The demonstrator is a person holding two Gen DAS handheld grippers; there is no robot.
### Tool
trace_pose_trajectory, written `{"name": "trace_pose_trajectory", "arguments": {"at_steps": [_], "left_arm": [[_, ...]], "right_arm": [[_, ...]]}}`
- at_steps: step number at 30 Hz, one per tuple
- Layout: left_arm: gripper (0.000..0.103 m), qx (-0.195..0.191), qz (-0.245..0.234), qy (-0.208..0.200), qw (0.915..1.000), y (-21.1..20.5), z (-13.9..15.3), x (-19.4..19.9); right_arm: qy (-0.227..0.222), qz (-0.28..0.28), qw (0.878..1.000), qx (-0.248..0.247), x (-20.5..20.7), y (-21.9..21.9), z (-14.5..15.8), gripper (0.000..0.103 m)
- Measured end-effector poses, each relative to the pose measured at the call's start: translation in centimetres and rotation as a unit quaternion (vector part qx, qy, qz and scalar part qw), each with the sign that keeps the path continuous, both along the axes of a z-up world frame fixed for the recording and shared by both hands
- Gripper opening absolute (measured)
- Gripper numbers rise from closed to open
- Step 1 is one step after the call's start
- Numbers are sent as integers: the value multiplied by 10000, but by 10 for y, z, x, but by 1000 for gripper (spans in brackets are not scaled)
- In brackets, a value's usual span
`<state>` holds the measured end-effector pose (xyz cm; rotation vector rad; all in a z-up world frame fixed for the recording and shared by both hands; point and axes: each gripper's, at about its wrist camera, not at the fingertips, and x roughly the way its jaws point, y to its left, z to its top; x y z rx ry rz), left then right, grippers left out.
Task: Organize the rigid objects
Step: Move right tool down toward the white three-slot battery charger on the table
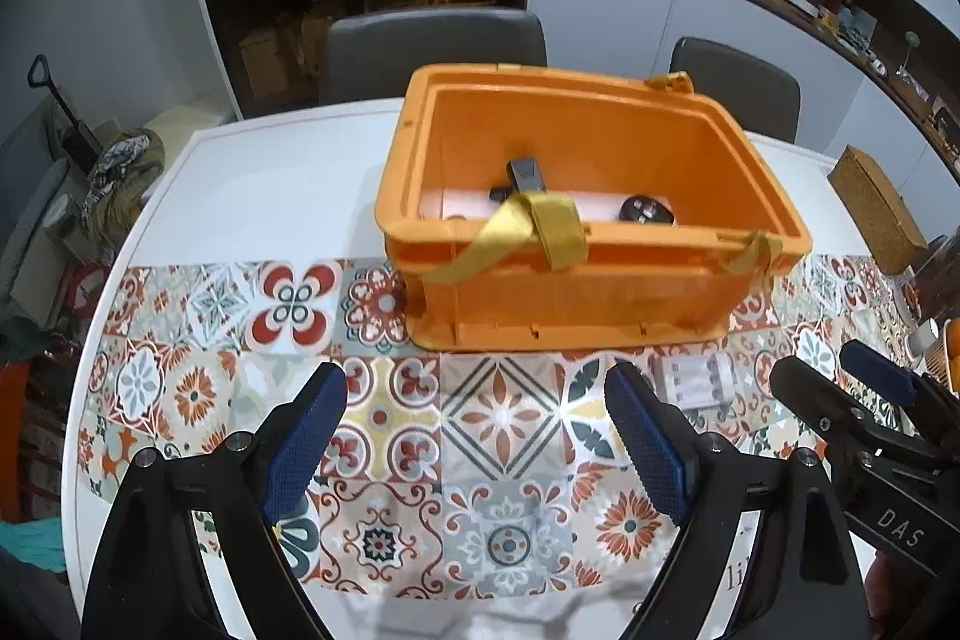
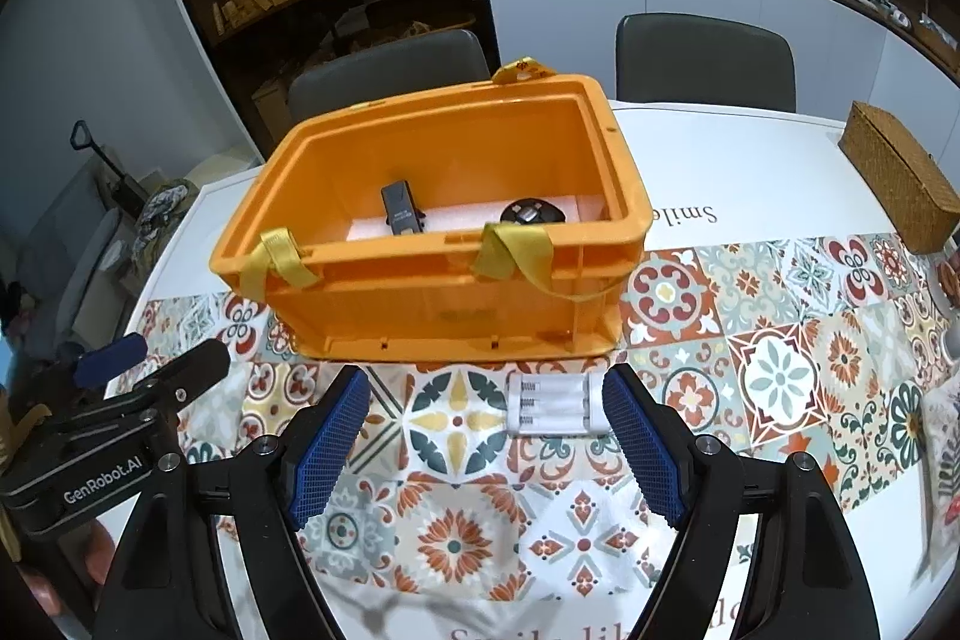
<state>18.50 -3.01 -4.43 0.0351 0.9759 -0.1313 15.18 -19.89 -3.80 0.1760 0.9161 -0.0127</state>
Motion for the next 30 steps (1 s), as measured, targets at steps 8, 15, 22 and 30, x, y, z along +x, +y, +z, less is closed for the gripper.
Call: {"name": "trace_pose_trajectory", "arguments": {"at_steps": [8,15,22,30], "left_arm": [[88,133,-38,33,9999,-5,-15,-10],[88,124,52,126,9998,-5,-28,-12],[88,177,78,262,9995,-9,-46,-10],[88,281,41,453,9986,-15,-69,-4]], "right_arm": [[-104,123,9999,2,-11,1,-11,80],[-97,214,9997,23,-12,0,-25,80],[0,290,9995,150,-8,-3,-45,80],[280,202,9992,212,-2,-10,-73,80]]}}
